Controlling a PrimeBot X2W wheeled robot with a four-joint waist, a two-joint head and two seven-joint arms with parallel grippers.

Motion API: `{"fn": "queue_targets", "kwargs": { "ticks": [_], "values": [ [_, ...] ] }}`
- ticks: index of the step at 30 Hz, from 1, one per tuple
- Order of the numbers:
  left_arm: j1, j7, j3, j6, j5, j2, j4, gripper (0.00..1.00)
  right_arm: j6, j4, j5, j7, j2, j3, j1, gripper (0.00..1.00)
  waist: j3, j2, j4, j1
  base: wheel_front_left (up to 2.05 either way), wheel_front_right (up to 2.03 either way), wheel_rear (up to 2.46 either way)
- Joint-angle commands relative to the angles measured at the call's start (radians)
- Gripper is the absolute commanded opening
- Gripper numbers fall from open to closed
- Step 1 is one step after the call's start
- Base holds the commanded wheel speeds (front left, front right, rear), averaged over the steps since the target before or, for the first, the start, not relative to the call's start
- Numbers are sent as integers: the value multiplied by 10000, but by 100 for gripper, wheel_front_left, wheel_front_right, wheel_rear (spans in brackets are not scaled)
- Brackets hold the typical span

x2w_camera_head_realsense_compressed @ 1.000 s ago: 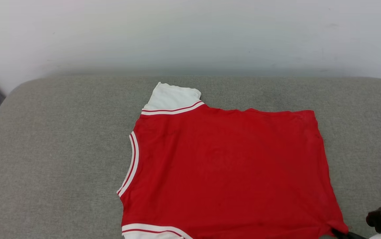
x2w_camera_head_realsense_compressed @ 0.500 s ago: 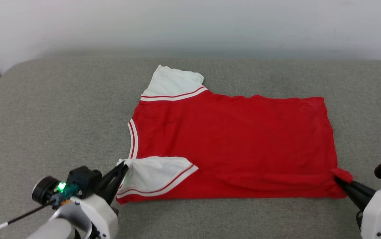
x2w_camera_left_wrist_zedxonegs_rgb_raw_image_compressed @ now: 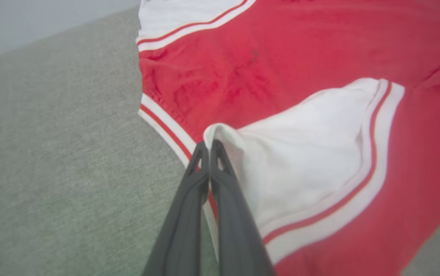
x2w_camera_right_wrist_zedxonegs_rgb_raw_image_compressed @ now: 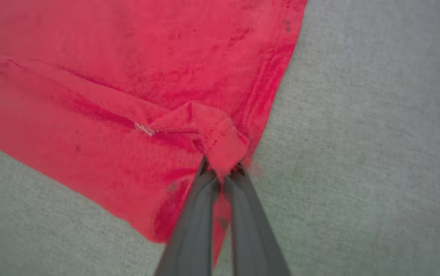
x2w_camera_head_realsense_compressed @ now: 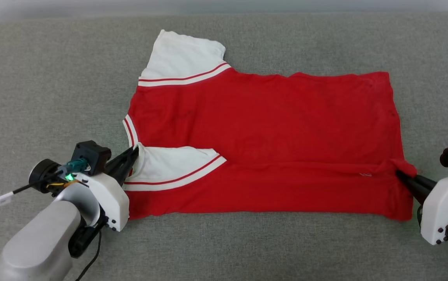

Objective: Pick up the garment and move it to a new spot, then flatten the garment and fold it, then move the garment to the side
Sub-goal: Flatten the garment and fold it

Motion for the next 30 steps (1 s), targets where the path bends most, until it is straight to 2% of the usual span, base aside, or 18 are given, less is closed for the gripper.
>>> {"fn": "queue_targets", "kwargs": {
  "ticks": [1, 10, 11, 12, 13, 18, 22, 26, 30],
  "values": [
    [-204, -76, -40, -76, 58, -60, 286, 0, -10, 187, 15, 87, 76, 35, -183, 0, 320, -1, -70, -2, 0, 0, 0],
    [-591, -86, -565, -597, -202, -758, 2239, 0, -10, 1007, 129, 218, 87, 599, -677, 0, 335, -1, -51, -2, 0, 0, 0],
    [-686, -291, -602, -637, -185, -836, 2472, 8, -10, 1081, 66, 172, 90, 653, -732, 48, 187, -1, -24, -2, 0, 0, 0],
    [-708, -282, -639, -661, -243, -866, 2572, 41, -10, 1097, 43, 159, 104, 687, -740, 100, 85, -1, -5, -2, 0, 0, 0],
    [-823, -442, -637, -654, -175, -823, 2596, 100, -10, 1042, 46, 113, 113, 742, -738, 100, -16, -1, 14, -2, 0, 0, 0],
    [-1214, -759, -508, -681, -225, -665, 2466, 100, -10, 839, -65, -87, 48, 797, -653, 100, -397, -1, 112, -2, 0, 0, 0],
    [-1513, -408, -309, -710, -551, -347, 2123, 100, -10, 655, -133, -226, 94, 765, -472, 100, -761, -1, 186, -2, 0, 0, 0],
    [-1934, 435, -231, -724, -808, 71, 1533, 100, -10, 469, -189, -249, 169, 727, -405, 100, -952, -1, 209, -2, 0, 0, 0],
    [-2282, 2265, -438, -733, -1336, 438, 1010, 100, -10, 312, -276, -176, 228, 744, -367, 100, -1055, -1, 212, -2, 0, 0, 0]
  ]
}}
